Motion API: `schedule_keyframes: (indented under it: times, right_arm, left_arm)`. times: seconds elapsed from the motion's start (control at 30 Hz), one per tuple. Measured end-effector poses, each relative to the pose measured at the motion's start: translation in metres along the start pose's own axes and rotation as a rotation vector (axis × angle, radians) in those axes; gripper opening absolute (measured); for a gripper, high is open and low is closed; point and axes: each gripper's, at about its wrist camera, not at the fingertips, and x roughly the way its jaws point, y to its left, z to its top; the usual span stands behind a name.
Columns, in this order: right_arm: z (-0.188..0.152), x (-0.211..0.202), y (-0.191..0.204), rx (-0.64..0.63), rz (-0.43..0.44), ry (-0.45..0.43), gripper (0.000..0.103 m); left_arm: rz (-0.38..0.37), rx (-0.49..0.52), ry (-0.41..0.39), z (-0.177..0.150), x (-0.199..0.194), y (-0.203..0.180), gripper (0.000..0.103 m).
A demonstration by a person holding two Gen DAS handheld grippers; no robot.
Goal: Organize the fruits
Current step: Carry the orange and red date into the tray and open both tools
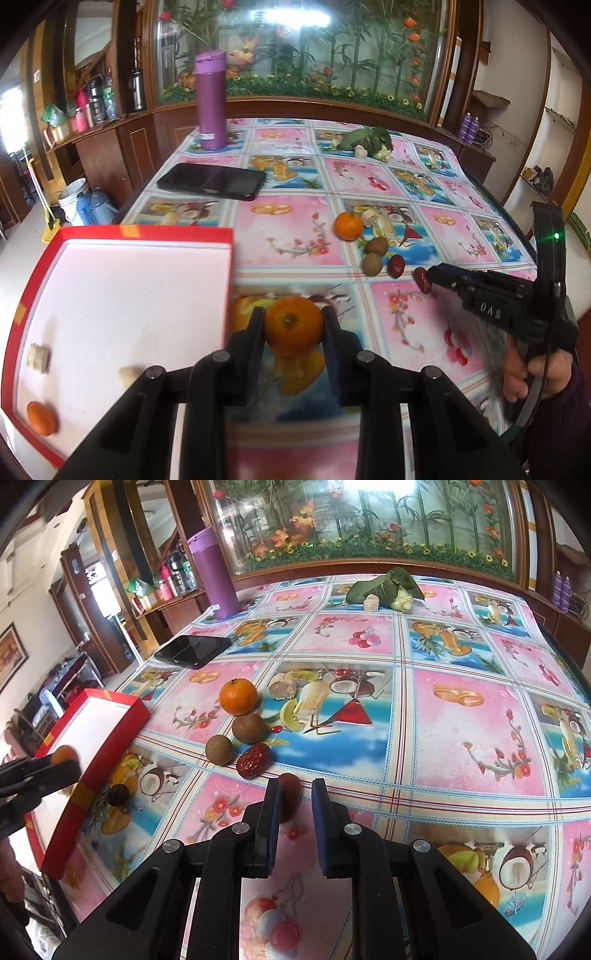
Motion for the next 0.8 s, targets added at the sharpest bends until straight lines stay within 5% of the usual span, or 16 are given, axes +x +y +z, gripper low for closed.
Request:
schedule_keyframes:
  times: [0.33,0.5,0.8]
  right_arm:
    - [-0.001,-0.002,0.000,0.036,-0.016,0.017,0.016]
    - [-0.002,0.005,0.009,0.017,-0.024,0.048,0.029]
    - [0.000,0.011,0.023,-0.023,-0.024,0.045,0.029]
  left_arm:
    - [-0.004,-0.051,0.000,-0.018,-0.010,0.028,0.032]
    - [-0.018,-0.039,-0.001,-0.019,-0.009,0.023,0.032]
    - [-0.038,-0.017,0.012,-0.020,-0.003,0.009,0.032]
